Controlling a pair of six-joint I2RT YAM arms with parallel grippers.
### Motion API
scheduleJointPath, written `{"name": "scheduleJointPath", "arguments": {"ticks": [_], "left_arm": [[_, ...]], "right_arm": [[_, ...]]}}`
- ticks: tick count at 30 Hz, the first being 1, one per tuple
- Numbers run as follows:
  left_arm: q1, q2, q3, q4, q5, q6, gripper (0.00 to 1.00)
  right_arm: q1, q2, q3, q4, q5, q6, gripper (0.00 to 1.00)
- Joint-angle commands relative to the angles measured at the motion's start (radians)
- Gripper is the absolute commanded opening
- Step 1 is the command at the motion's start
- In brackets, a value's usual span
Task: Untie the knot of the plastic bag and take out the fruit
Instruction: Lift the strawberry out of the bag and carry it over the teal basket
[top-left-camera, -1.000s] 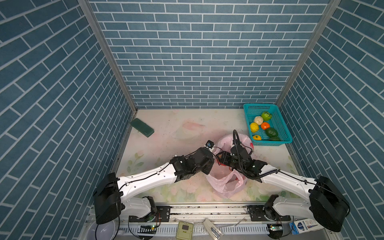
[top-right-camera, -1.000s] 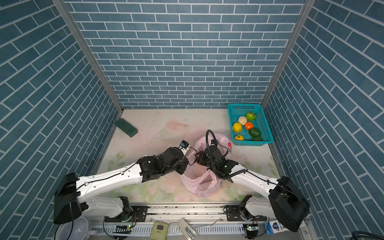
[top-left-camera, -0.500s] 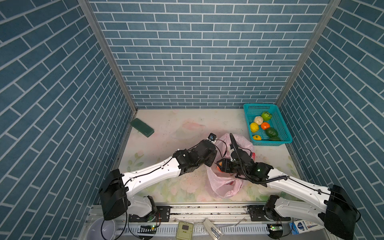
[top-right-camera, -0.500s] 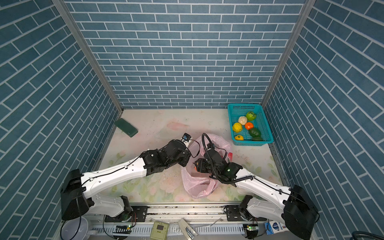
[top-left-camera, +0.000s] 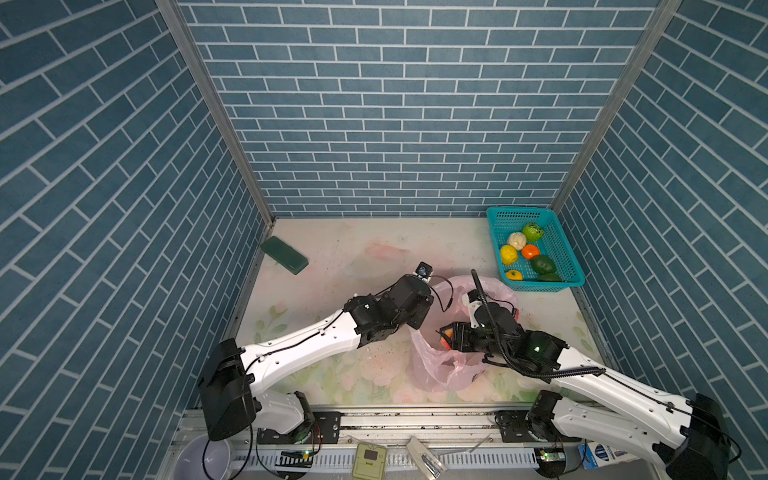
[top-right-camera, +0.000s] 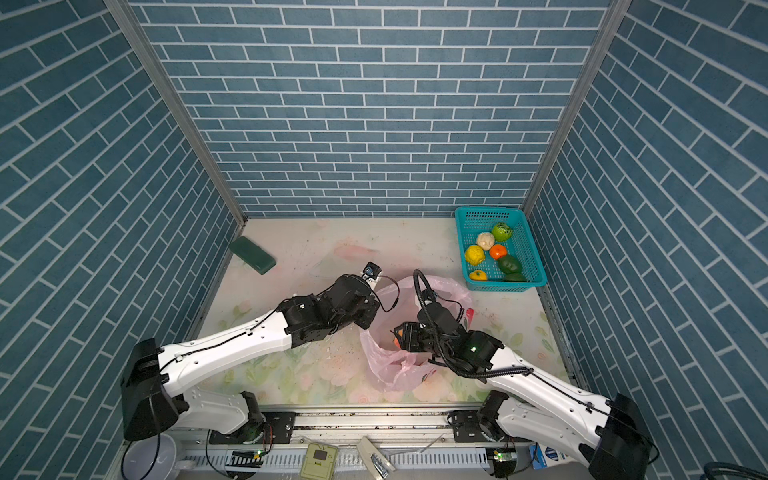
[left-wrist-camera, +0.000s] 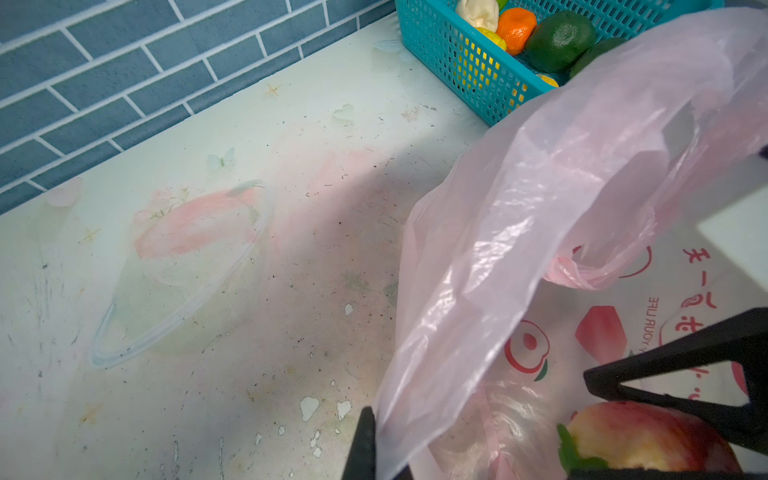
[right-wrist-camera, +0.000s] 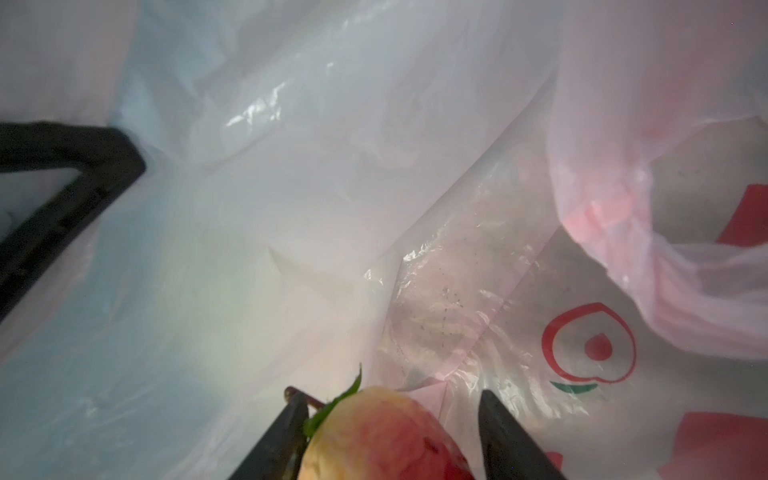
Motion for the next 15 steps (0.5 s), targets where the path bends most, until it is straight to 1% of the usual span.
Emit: {"name": "scheduleJointPath", "arguments": {"ticks": [1,6,12,15], "left_arm": [[0.004,0.009,0.008,-0.028,-0.009,0.019,0.00],[0.005,0.008,0.004,-0.026,0.005,0.021,0.00],[0.003,0.008,0.007,-0.030,0.005,0.015,0.00],[0.003,0.003,0.007,-0.034,0.000,0.015,0.00]], "right_arm": [[0.006,-0.049,0.095,-0.053,-0.001,-0.026,0.51],[0.004,-0.083,0.190,-0.136,0.017,-0.028,0.51],[0.001,-0.103,0.274,-0.184,0.050,-0.021,0.51],[-0.017,-0.113,0.315,-0.222,0.078,-0.024,0.51]]}}
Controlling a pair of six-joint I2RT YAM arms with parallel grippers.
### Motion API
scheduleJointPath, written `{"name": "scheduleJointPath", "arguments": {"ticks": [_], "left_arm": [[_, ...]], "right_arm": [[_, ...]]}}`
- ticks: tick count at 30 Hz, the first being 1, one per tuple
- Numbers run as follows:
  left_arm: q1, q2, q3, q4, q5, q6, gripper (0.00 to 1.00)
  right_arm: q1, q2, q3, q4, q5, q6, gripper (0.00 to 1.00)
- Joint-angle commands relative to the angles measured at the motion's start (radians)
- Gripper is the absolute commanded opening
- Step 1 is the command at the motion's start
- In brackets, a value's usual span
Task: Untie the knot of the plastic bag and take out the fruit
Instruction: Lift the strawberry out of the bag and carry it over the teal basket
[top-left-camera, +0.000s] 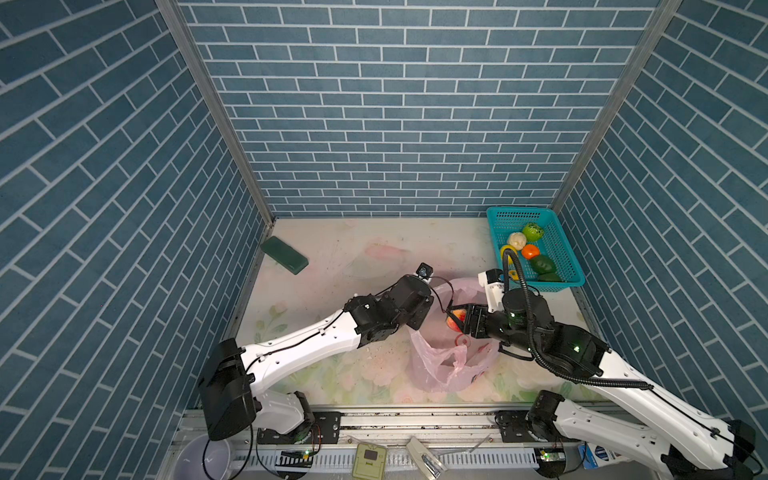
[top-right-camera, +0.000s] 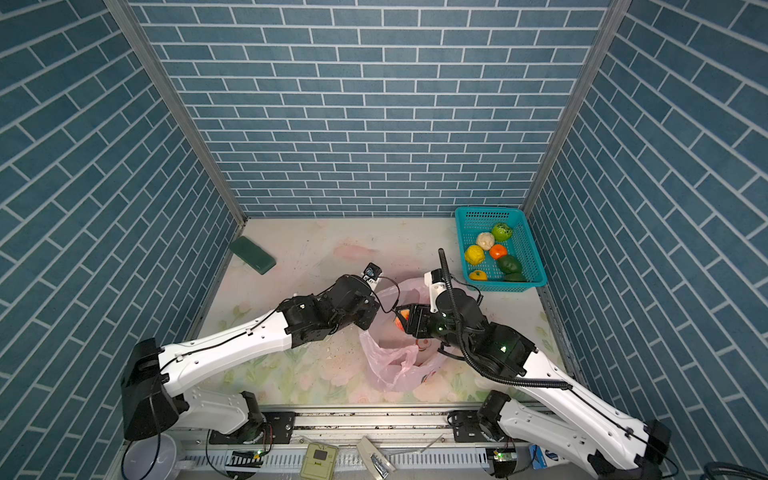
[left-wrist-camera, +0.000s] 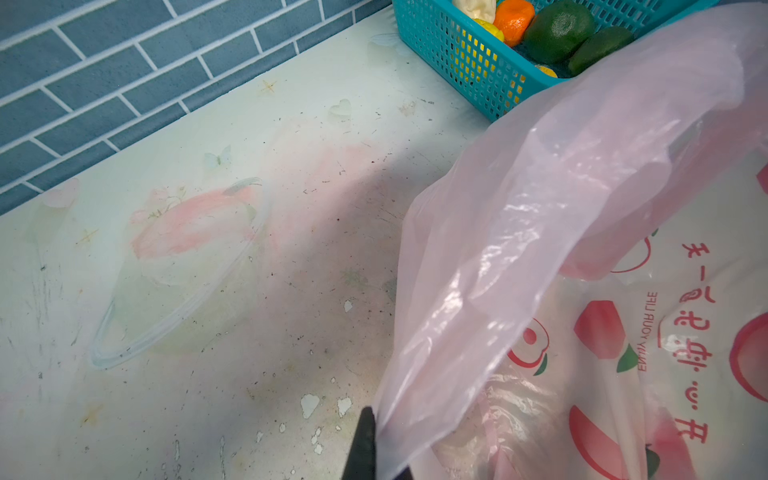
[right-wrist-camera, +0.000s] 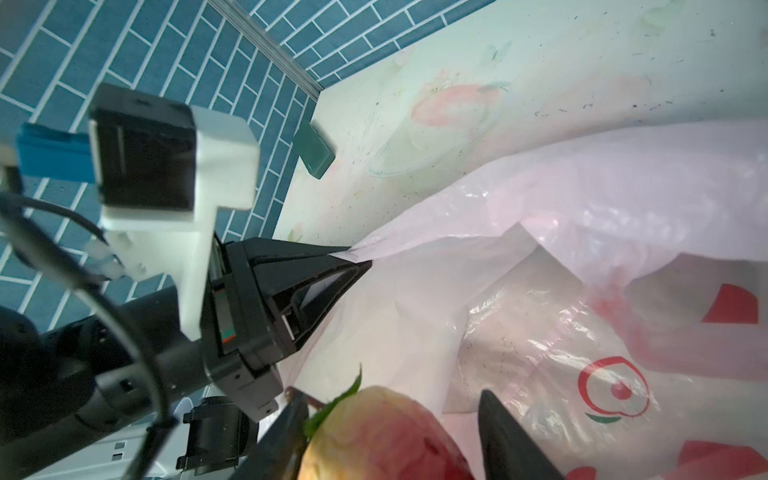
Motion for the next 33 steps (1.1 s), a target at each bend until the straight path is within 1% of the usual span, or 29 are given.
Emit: {"name": "scheduleJointPath", "arguments": {"ticks": [1,3,6,9,14,17,19,22,27,33], "left_arm": [[0.003,0.002,0.006,-0.029,-0.009,0.007,0.00],[0.004,0.000,0.003,-0.030,-0.010,0.006,0.00],[0.004,-0.005,-0.002,-0.027,-0.010,0.005,0.00],[0.004,-0.009,-0.006,-0.017,-0.010,0.004,0.00],[0.004,-0.016,-0.011,-0.010,-0.010,0.005,0.00],[0.004,-0.018,-0.014,-0.006,-0.011,0.006,0.00],[0.004,-0.016,-0.013,-0.004,-0.007,0.007,0.00],[0.003,-0.017,-0.014,0.000,-0.007,0.008,0.00],[0.004,-0.014,-0.017,0.016,0.001,0.005,0.00],[0.004,-0.027,-0.026,0.029,0.002,0.005,0.00]], "right_arm": [[-0.029,-0.020,0.079,-0.086,0.048,-0.017,0.51],[-0.078,-0.026,0.099,-0.109,0.041,-0.021,0.51],[-0.194,-0.035,0.115,-0.124,-0.004,-0.022,0.51],[-0.305,-0.032,0.125,-0.144,-0.016,-0.033,0.51],[-0.489,0.016,0.114,-0.082,-0.075,-0.056,0.51],[-0.608,0.081,0.106,-0.009,-0.117,-0.076,0.51],[-0.685,0.136,0.098,0.072,-0.160,-0.085,0.51],[-0.772,0.228,0.112,0.174,-0.191,-0.106,0.51],[-0.888,0.418,0.177,0.298,-0.221,-0.144,0.50],[-0.983,0.598,0.257,0.371,-0.220,-0.165,0.50]]}}
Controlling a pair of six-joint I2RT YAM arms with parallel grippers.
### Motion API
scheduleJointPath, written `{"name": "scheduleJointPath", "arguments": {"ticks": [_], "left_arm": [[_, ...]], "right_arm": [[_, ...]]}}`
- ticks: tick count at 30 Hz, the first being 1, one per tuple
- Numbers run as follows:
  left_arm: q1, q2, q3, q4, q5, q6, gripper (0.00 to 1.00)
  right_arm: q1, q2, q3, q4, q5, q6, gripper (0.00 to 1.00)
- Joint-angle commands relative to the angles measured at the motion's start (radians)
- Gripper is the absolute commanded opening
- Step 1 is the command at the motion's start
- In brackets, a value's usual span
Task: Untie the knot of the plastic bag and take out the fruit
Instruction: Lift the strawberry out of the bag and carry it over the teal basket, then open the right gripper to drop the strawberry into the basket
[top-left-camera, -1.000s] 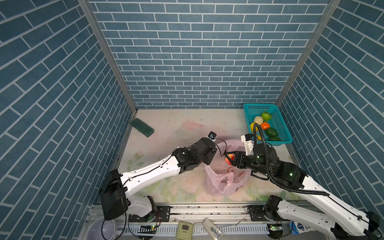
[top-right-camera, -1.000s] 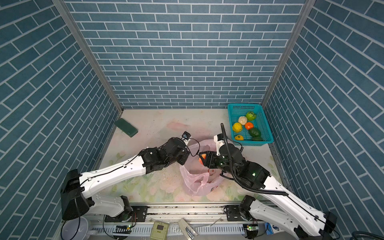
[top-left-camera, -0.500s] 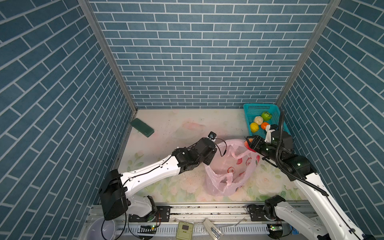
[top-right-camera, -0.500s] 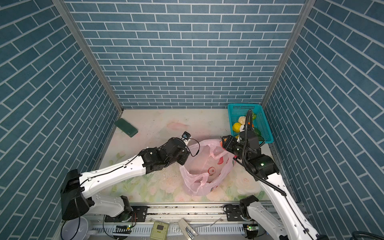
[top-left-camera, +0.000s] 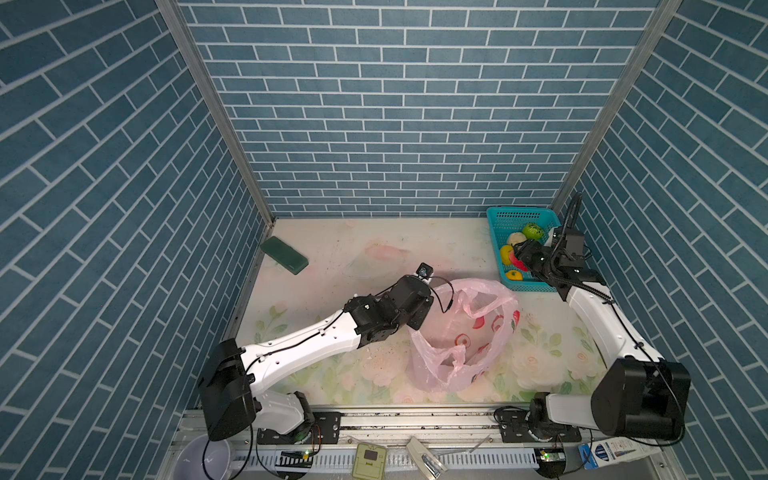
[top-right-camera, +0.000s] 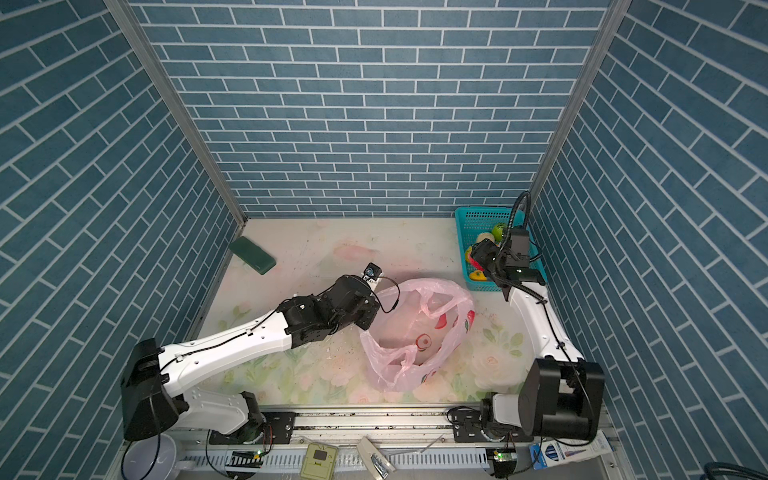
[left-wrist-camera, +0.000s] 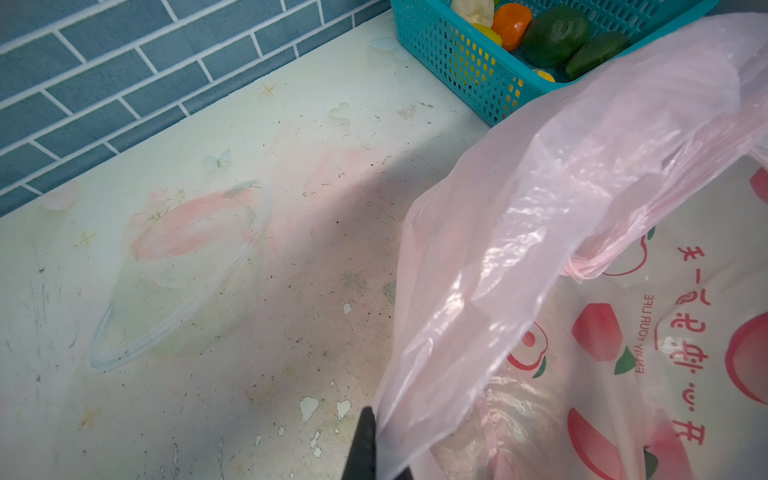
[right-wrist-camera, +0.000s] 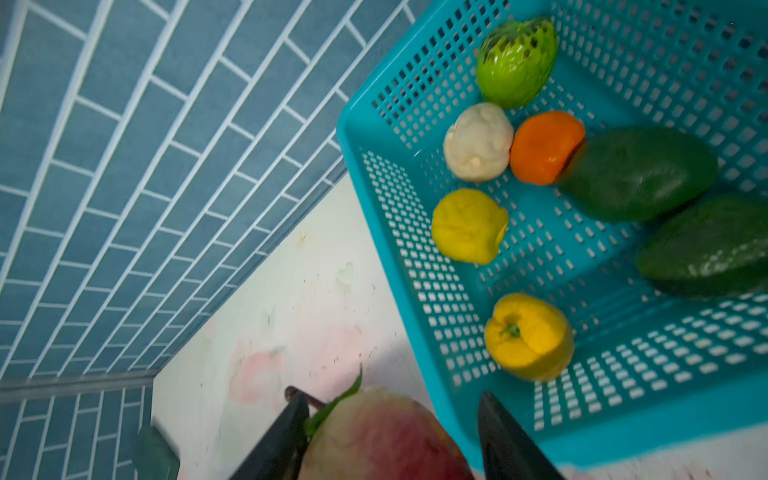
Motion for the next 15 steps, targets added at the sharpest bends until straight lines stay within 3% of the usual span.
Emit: {"name": "scheduleJointPath", "arguments": {"ticks": [1,11,15], "left_arm": [[0.004,-0.028,-0.022,0.015,0.002,0.005,0.00],[0.004,-0.062,-0.056,0.026,-0.009,-0.001,0.00],[0.003,-0.069,-0.059,0.029,-0.020,-0.001,0.00]], "right_arm": [[-0.038,0.069,0.089,0.090,-0.014,-0.047,0.50],[-0.082,0.311,0.244,0.043,0.025,-0.118,0.57],[-0.090,0.361,0.276,0.016,0.029,-0.141,0.68]]}}
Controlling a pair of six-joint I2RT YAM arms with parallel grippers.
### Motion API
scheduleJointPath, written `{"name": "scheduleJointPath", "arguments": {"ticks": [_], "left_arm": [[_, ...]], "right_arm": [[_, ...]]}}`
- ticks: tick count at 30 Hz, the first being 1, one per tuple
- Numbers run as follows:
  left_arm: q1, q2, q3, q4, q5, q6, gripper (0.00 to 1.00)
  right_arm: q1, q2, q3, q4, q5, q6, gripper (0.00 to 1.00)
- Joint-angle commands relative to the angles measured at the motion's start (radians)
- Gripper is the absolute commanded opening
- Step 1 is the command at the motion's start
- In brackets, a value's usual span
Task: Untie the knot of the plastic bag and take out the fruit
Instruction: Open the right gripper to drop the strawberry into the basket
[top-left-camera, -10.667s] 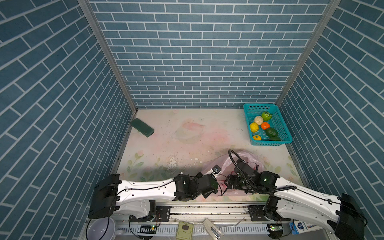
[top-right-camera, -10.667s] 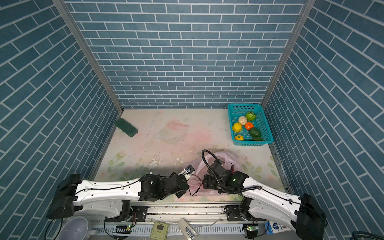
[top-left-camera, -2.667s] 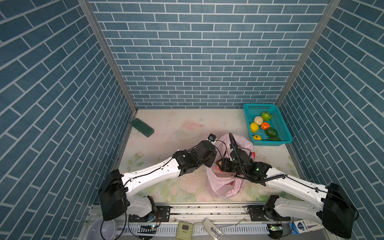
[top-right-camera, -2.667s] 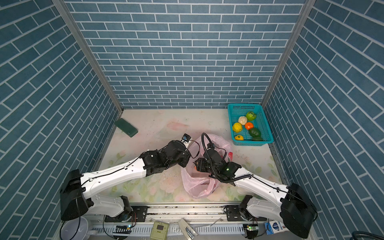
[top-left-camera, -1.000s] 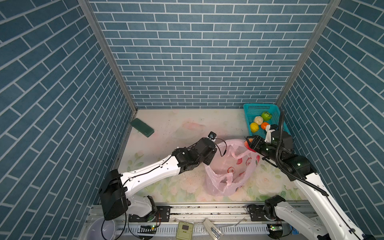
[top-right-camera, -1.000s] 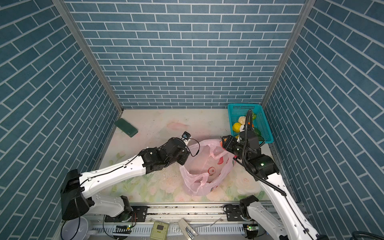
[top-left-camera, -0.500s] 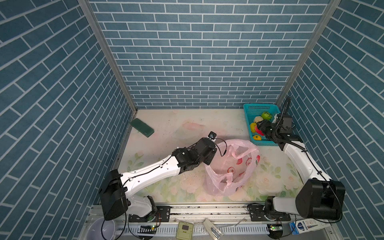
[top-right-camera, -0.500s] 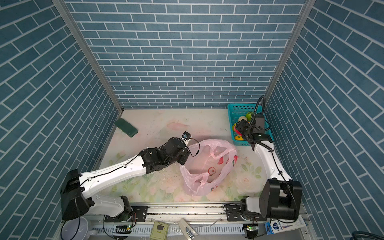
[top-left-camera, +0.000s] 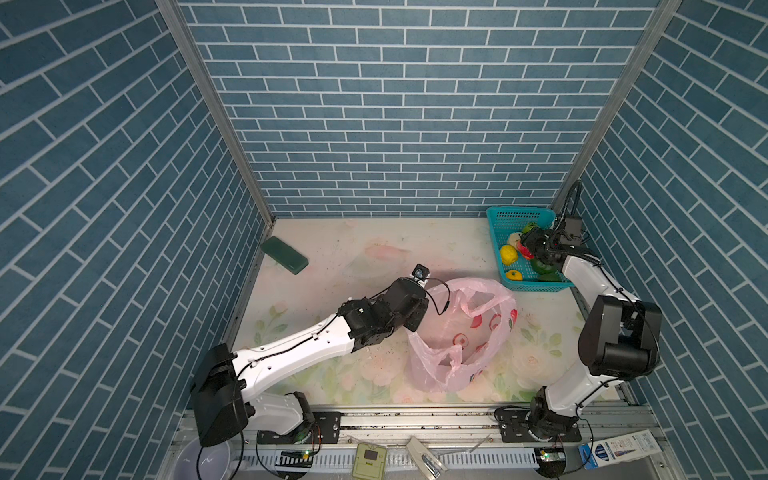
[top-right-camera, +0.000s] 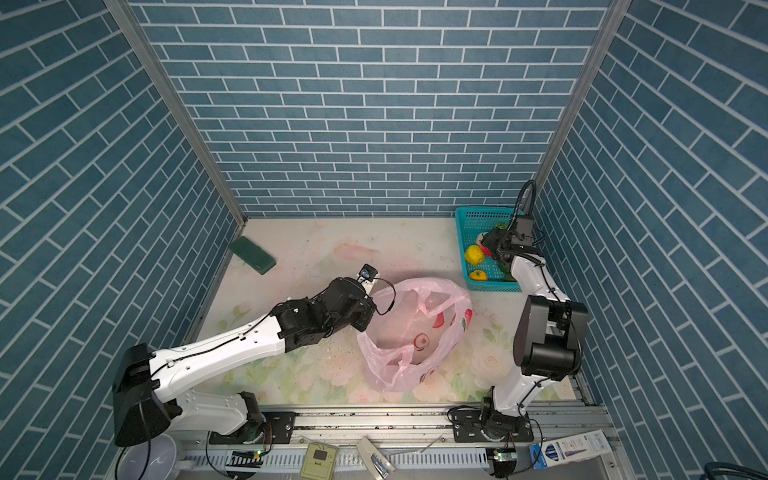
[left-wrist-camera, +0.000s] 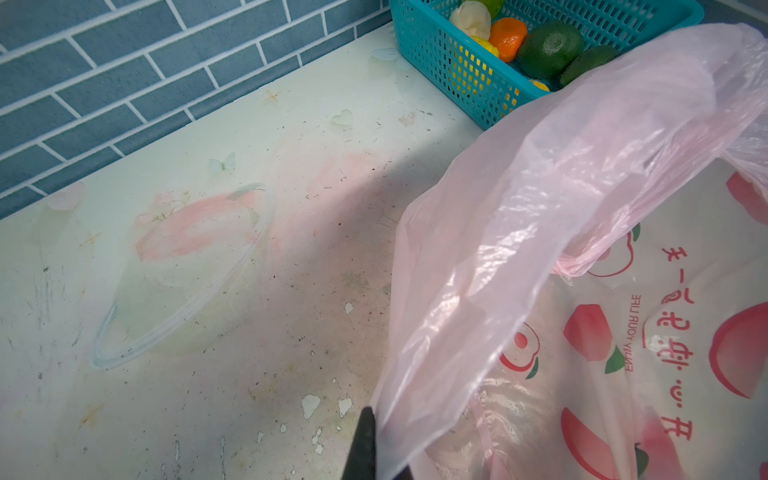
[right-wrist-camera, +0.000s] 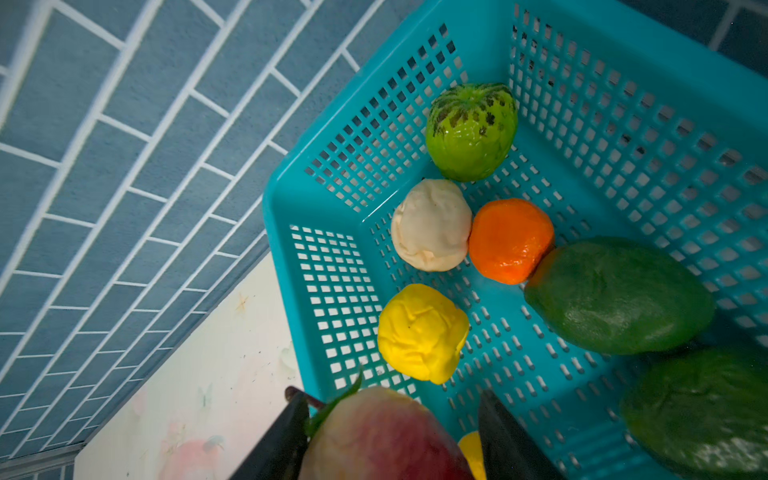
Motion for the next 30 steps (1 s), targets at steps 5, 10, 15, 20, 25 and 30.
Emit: {"name": "scheduleJointPath", "arguments": {"ticks": [5,10,15,20,25,30], "left_arm": [[0.004,-0.030,-0.028,0.013,-0.027,-0.006,0.00],[0.004,-0.035,-0.035,0.018,-0.030,-0.012,0.00],[0.004,-0.035,-0.037,0.027,-0.035,-0.016,0.00],[0.018,-0.030,-0.021,0.034,-0.038,-0.014,0.00],[0.041,-0.022,-0.002,0.036,-0.040,0.006,0.00],[0.067,-0.021,-0.001,0.042,-0.035,0.022,0.00]], "right_arm": [[-0.010,0.039,0.097,-0.087,0.037,-0.075,0.85],[-0.010,0.008,0.088,-0.098,0.057,-0.082,0.91],[-0.010,-0.043,0.071,-0.110,0.045,-0.087,0.92],[-0.011,-0.132,0.037,-0.149,0.007,-0.088,0.92],[-0.011,-0.232,0.018,-0.223,-0.090,-0.084,0.92],[-0.010,-0.352,-0.037,-0.290,-0.211,-0.062,0.92]]}}
